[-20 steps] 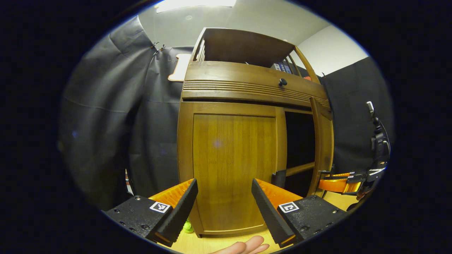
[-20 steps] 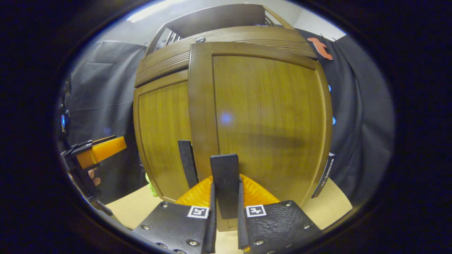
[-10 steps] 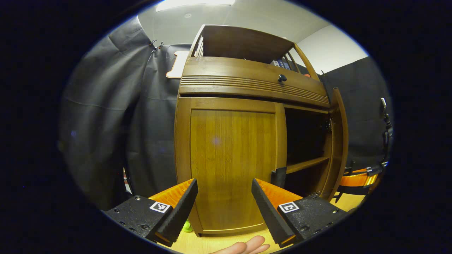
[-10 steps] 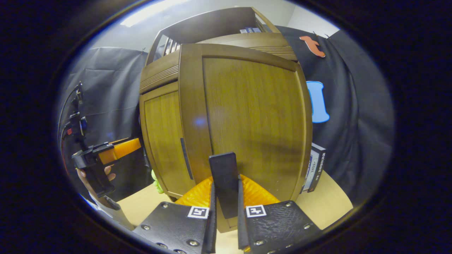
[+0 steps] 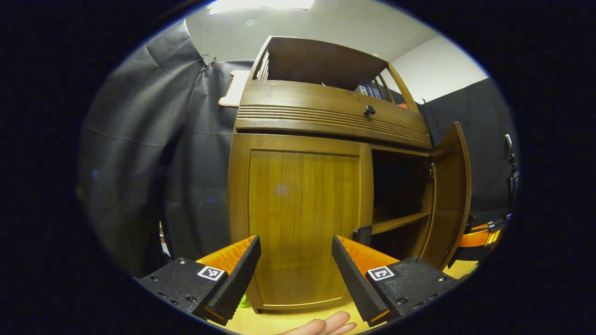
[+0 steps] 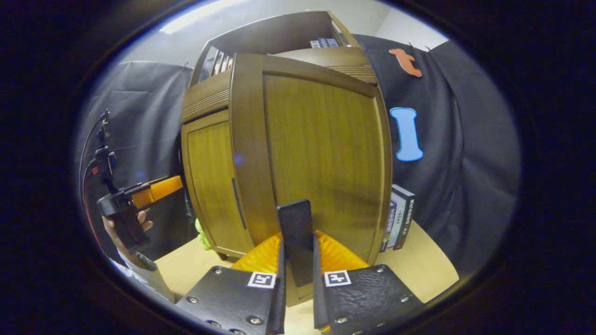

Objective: Open the right door of the double-door shoe cabinet with the right hand, and open the left door with the left hand.

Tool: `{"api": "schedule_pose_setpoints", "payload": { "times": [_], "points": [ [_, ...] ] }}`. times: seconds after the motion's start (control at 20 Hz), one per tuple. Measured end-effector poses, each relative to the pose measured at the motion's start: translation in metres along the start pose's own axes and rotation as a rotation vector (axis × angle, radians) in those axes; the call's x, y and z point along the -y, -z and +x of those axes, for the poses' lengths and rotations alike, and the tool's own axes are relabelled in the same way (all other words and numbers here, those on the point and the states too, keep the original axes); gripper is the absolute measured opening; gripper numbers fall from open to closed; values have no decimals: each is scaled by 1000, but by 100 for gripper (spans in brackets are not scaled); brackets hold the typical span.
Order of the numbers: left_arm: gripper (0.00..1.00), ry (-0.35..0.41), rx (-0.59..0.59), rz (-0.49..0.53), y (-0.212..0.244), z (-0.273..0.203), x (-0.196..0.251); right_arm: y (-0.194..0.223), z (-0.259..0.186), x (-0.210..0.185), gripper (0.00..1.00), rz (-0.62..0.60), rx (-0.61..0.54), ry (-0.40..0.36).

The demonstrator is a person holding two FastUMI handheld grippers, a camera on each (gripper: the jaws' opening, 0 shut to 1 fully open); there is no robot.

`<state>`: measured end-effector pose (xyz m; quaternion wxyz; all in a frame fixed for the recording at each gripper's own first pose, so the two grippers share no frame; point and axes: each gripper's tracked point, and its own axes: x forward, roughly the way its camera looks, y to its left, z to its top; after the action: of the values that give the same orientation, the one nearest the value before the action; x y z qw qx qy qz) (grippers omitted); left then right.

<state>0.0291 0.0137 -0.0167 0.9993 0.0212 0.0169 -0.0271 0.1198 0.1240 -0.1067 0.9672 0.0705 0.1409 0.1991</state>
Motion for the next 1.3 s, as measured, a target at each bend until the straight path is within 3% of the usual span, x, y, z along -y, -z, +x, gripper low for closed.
{"api": "schedule_pose_setpoints", "payload": {
  "times": [0.45,0.5,0.7,0.8,0.85,0.95,1.05,1.1,1.3],
  "points": [
    [92,-1,-17,-5,5,2,2,-1,-43,49,23,-18,15,128],
    [96,3,-17,-6,5,2,4,-1,-49,57,23,-10,14,150],
    [95,18,-17,4,5,1,13,-4,-64,97,23,0,20,249],
    [95,19,-16,17,6,1,17,-16,-85,130,25,-13,23,356],
    [95,21,-16,21,7,0,18,-6,-75,151,1,1,26,377],
    [92,23,-19,18,8,1,21,-6,-74,151,1,58,27,326],
    [92,21,-26,17,11,2,23,-6,-75,157,1,39,34,283],
    [95,19,-29,19,11,2,23,-6,-77,165,1,24,41,279],
    [92,10,-36,17,14,6,24,-9,-78,176,1,55,55,238]
  ]
}}
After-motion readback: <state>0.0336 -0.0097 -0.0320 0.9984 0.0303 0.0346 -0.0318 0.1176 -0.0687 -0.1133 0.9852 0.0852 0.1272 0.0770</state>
